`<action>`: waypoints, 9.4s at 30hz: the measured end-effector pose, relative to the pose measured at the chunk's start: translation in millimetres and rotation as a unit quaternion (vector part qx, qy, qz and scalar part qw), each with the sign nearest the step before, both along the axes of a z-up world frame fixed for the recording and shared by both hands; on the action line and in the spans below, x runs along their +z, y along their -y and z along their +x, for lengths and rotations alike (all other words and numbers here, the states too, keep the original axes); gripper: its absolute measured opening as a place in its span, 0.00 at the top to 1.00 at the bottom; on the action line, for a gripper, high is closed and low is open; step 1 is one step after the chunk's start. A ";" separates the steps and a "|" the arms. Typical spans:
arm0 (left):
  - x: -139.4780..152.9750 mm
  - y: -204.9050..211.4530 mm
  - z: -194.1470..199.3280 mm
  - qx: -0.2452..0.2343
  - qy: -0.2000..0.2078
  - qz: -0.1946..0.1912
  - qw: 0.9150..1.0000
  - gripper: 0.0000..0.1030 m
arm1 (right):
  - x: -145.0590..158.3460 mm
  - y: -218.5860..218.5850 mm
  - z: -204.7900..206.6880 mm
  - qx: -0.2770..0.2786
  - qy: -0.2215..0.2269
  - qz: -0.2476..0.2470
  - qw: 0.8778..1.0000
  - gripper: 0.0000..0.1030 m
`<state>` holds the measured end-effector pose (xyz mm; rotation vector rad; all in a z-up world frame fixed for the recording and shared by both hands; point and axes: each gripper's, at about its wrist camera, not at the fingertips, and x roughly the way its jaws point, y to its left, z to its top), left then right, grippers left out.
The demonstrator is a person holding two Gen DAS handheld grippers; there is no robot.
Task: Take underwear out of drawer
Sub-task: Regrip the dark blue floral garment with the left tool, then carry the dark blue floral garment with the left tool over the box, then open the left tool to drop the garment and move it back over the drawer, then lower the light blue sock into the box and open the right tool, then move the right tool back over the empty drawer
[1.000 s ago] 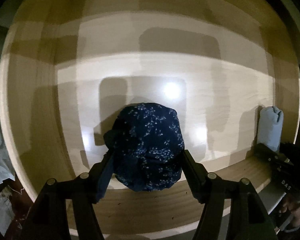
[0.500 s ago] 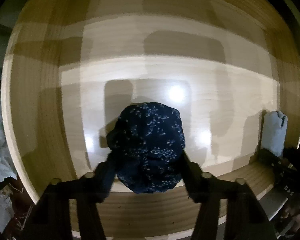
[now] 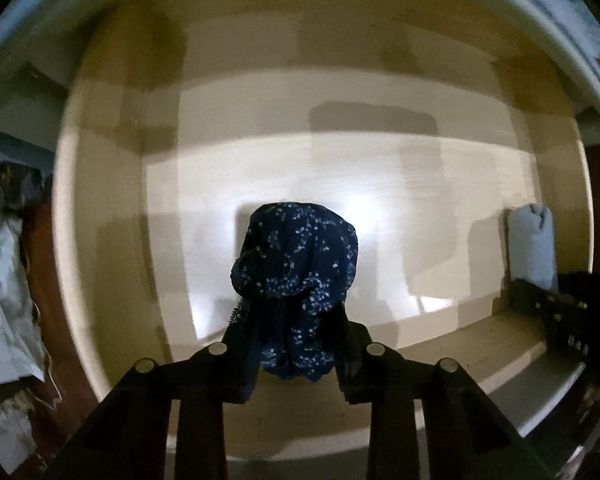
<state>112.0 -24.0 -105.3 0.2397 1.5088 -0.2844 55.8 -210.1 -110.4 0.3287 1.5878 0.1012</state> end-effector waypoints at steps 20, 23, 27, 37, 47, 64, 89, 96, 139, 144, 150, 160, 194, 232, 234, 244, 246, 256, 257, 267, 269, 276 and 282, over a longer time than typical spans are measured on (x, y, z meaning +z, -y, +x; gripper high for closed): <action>151.8 -8.4 -51.9 -0.073 0.217 -0.076 0.970 1.00 | -0.9 3.2 -2.3 0.005 -0.003 -0.008 1.000 0.64; 142.4 -5.0 -45.2 -0.068 0.190 -0.078 0.976 1.00 | -1.8 3.6 -2.4 0.004 -0.003 -0.008 1.000 0.64; 108.0 -6.6 -34.5 -0.061 0.133 -0.057 0.988 0.84 | -1.9 3.9 -2.6 0.004 -0.003 -0.007 1.000 0.64; 31.0 -18.7 9.0 0.020 -0.024 -0.059 0.998 0.44 | -2.4 6.4 -3.6 0.002 -0.001 -0.003 1.000 0.64; -8.7 -1.9 27.1 0.020 -0.055 -0.011 0.998 0.37 | -3.4 11.6 -4.2 -0.001 0.000 0.008 1.000 0.63; -38.5 9.0 33.5 0.004 -0.071 0.020 0.997 0.27 | -6.1 17.8 -7.0 -0.004 0.002 0.021 1.000 0.61; -15.7 29.3 18.2 -0.015 -0.015 0.029 0.999 0.68 | -6.3 19.4 -7.3 -0.008 0.001 0.022 1.000 0.62; 52.0 32.9 -11.9 -0.045 0.102 -0.013 0.994 0.68 | -6.4 19.8 -6.3 -0.006 0.000 0.021 1.000 0.62; 207.7 93.2 142.1 -0.022 0.225 -0.072 0.971 0.67 | -8.9 19.1 -6.3 -0.010 -0.004 0.023 1.000 0.62; 209.4 93.1 141.5 -0.013 0.224 -0.080 0.971 0.61 | -9.0 20.4 -6.3 -0.011 -0.004 0.024 1.000 0.62; 220.5 91.5 132.2 -0.021 0.216 -0.081 0.973 0.53 | -9.1 21.1 -6.5 -0.012 -0.004 0.024 1.000 0.62; 269.3 65.7 86.2 -0.056 0.258 -0.096 0.960 0.52 | -8.4 17.7 -8.0 -0.012 -0.001 0.014 1.000 0.64; 152.9 -31.6 -56.4 0.072 0.334 0.038 0.939 0.52 | 271.6 39.2 6.9 -0.082 0.397 -0.059 0.912 0.68; 90.9 -26.1 -38.7 0.118 0.262 -0.001 0.958 0.52 | 212.2 37.3 173.6 -0.056 0.297 -0.115 0.946 0.55; 90.7 -25.2 -39.6 0.118 0.262 -0.001 0.958 0.52 | 212.8 37.4 173.5 -0.057 0.299 -0.118 0.945 0.49; 92.1 -25.4 -38.7 0.113 0.263 -0.001 0.958 0.52 | 244.3 43.8 138.0 -0.070 0.346 -0.091 0.931 0.28; 92.3 -25.3 -38.9 0.114 0.264 -0.001 0.958 0.52 | 253.5 42.3 116.6 -0.069 0.362 -0.085 0.926 0.20; 100.0 -27.3 -51.4 0.117 0.273 -0.011 0.955 0.52 | 209.3 17.7 -9.4 -0.084 0.357 -0.080 0.927 0.08; 101.2 -26.8 -54.4 0.116 0.275 -0.010 0.954 0.52 | 198.9 15.4 -17.4 -0.085 0.346 -0.077 0.931 0.08; 102.2 -17.1 -80.4 0.097 0.279 -0.006 0.955 0.52 | 149.6 -2.5 -63.1 -0.073 0.290 -0.087 0.950 0.08; 102.2 -14.0 -83.8 0.094 0.283 -0.005 0.955 0.52 | 145.5 -7.5 -68.1 -0.062 0.288 -0.091 0.951 0.08; 100.9 -1.9 -89.4 0.074 0.293 0.004 0.953 0.52 | 133.5 -13.3 -75.1 -0.045 0.284 -0.078 0.955 0.06; 100.0 -0.5 -90.0 0.069 0.290 0.002 0.954 0.52 | 121.2 -13.7 -70.5 -0.048 0.258 -0.068 0.963 0.06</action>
